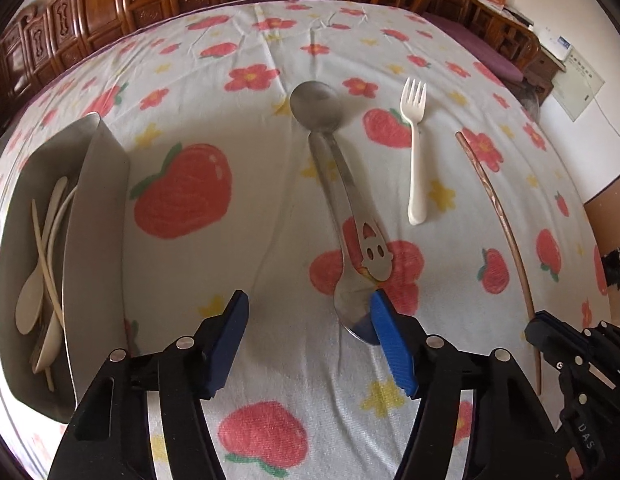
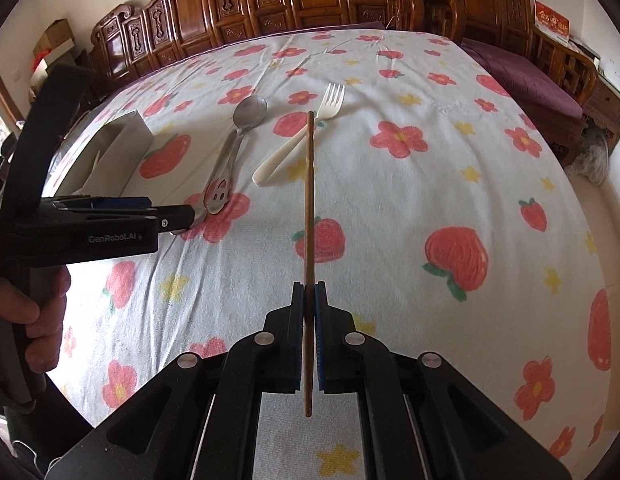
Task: Organize utensils
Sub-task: 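Reach the left tool to the metal knife beside the spoon and grasp it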
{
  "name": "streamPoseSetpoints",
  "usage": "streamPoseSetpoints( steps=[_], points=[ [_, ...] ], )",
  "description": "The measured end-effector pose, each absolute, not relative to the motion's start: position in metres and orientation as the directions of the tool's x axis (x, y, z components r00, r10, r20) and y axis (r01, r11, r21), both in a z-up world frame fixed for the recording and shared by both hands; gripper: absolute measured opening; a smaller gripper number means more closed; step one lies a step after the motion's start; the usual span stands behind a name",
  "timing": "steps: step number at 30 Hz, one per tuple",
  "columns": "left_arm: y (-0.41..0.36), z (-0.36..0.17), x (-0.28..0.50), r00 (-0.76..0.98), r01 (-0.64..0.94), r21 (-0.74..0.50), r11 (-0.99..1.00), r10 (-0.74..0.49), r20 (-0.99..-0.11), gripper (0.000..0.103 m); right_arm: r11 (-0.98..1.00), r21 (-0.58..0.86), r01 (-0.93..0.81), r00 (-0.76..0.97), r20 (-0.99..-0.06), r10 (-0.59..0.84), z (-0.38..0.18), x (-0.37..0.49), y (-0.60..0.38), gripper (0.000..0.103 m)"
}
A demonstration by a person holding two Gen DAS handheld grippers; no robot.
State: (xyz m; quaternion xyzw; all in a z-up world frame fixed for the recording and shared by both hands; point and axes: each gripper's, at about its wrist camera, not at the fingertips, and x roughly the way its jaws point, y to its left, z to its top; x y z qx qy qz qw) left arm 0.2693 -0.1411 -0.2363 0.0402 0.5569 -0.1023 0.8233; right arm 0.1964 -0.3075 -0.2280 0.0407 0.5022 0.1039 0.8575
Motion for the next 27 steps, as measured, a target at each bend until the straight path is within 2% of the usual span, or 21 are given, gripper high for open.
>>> streamPoseSetpoints(
  steps=[9,16,19,22,27],
  points=[
    [-0.154,-0.240,0.263,0.388,0.219,-0.001,0.976,-0.088,-0.917,0.054,0.972,0.203,-0.120,0.481,-0.844,0.236,-0.224,0.201,-0.321,0.006],
    [-0.164,-0.238,0.258,0.412,0.232,0.004,0.973,-0.094,-0.906,0.035,0.969,0.214,-0.121,0.484,-0.840,0.246,-0.221,0.201,-0.324,0.006],
    [-0.170,-0.238,0.256,0.416,0.248,0.004,0.969,-0.103,-0.904,0.020,0.968,0.217,-0.127,0.481,-0.840,0.252,-0.220,0.200,-0.322,0.006],
    [-0.174,-0.238,0.254,0.426,0.241,0.027,0.970,-0.081,-0.901,0.019,0.967,0.218,-0.131,0.483,-0.838,0.254,-0.219,0.200,-0.321,0.006],
    [-0.170,-0.235,0.255,0.439,0.218,0.017,0.976,-0.082,-0.895,0.007,0.967,0.221,-0.128,0.482,-0.838,0.255,-0.219,0.201,-0.323,0.006]
  ],
)
